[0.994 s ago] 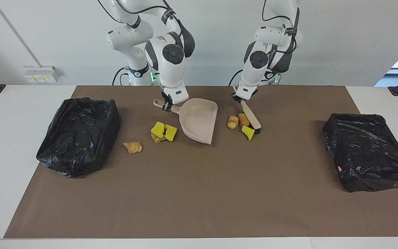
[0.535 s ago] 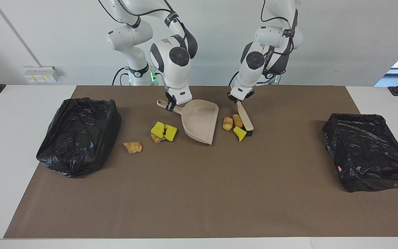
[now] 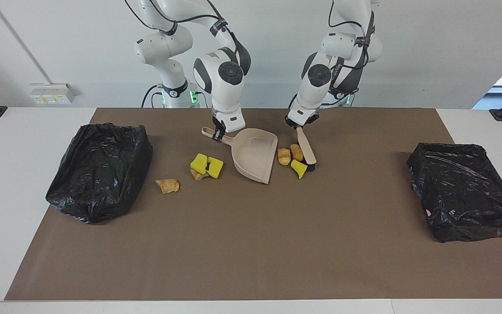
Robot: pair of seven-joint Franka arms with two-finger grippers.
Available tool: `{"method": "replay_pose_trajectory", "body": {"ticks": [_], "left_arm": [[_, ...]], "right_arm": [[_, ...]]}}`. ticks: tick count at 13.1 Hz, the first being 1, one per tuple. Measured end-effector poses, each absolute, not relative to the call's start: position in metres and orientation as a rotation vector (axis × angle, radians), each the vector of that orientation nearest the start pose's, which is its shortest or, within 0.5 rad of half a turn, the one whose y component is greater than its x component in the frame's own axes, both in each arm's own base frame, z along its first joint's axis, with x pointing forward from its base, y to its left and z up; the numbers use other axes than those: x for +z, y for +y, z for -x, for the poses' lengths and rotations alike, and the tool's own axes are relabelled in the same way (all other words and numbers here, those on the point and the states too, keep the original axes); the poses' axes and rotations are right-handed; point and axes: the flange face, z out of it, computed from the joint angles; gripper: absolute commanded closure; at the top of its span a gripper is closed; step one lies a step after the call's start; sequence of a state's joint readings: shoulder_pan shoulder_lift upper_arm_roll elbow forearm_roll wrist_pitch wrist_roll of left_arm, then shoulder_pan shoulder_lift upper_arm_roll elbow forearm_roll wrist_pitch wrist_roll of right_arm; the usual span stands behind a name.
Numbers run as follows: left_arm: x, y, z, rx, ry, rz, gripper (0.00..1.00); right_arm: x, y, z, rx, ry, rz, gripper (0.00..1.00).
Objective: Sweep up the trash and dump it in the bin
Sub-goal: 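Sweep the bread and sponge pieces into the dustpan with the left gripper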
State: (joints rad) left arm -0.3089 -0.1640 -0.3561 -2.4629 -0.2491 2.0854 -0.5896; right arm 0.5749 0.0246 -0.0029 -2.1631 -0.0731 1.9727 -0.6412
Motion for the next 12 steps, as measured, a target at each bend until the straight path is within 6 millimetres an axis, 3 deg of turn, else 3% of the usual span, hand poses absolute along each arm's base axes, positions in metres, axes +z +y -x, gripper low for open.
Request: {"method": "replay_pose_trajectory", "body": {"ticks": [6, 9, 12], "left_arm": [[0.357, -0.343, -0.303, 0.381, 0.053, 3.18, 1.0], [0.38, -0.381, -0.309, 0.342, 0.134, 3.234, 1.0], [0.387, -0.394, -0.318, 0.371, 0.15, 3.242, 1.0]], "right_arm": [[0.368, 0.273, -0.435, 0.351, -1.86, 2.585, 1.0], [0.368, 0.273, -0.435, 0.351, -1.859, 2.585, 1.0], [0.368, 0.273, -0.435, 0.351, -1.859, 2.585, 1.0]]}}
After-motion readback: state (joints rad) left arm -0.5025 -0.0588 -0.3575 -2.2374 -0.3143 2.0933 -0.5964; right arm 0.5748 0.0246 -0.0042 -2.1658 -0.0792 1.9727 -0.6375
